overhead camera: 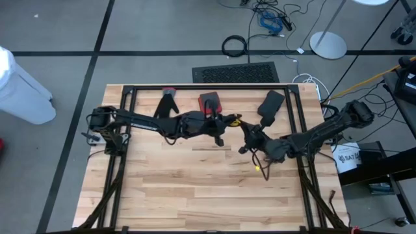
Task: Coil cords
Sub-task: Uncoil the yellow wire from the spool
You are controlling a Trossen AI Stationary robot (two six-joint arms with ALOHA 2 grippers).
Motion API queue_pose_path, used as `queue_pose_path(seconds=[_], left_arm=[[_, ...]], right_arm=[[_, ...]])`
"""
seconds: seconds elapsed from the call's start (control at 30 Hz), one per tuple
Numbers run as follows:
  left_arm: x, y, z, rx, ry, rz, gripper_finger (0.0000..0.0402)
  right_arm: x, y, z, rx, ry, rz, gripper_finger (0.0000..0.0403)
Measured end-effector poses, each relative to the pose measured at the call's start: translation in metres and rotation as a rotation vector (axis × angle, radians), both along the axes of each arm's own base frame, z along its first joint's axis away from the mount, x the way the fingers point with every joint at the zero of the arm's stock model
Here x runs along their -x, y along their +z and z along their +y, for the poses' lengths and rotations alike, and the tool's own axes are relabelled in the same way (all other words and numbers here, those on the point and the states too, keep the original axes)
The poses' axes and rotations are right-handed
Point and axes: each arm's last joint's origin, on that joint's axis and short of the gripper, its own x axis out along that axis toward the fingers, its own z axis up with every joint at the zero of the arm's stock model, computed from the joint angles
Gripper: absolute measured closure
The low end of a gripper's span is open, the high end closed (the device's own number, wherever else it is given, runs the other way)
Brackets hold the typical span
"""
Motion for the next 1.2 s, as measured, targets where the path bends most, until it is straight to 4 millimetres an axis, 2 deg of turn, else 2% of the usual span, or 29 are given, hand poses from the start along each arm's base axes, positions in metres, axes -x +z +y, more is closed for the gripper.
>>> queue_pose_path(seconds=[0.2, 0.3, 0.5, 0.67, 0.97, 1.2], left_arm=[[0.023, 0.007, -0.009, -0.001, -0.101, -0.029, 0.0394], [0.032, 0.005, -0.013, 0.001, -0.127, -0.039, 0.0394], [0.045, -0.018, -0.022, 0.001, -0.140, -0.035, 0.0394], [0.061, -0.040, -0.023, 0.018, -0.120, -0.116, 0.0394], [0.075, -0.039, -0.021, 0.024, -0.104, -0.141, 0.0394], [0.076, -0.033, -0.022, 0.049, -0.142, -0.191, 0.0394]], right_arm=[[0.000, 0.006, 0.014, -0.022, 0.134, -0.060, 0.0403], [-0.003, 0.005, 0.018, -0.036, 0.172, -0.085, 0.0403], [-0.017, -0.009, 0.025, -0.038, 0.209, -0.080, 0.0403], [-0.029, -0.017, 0.031, -0.032, 0.206, -0.057, 0.0403], [-0.029, -0.014, 0.030, -0.016, 0.165, -0.069, 0.0403], [-0.030, -0.021, 0.013, -0.054, 0.071, -0.086, 0.0403]])
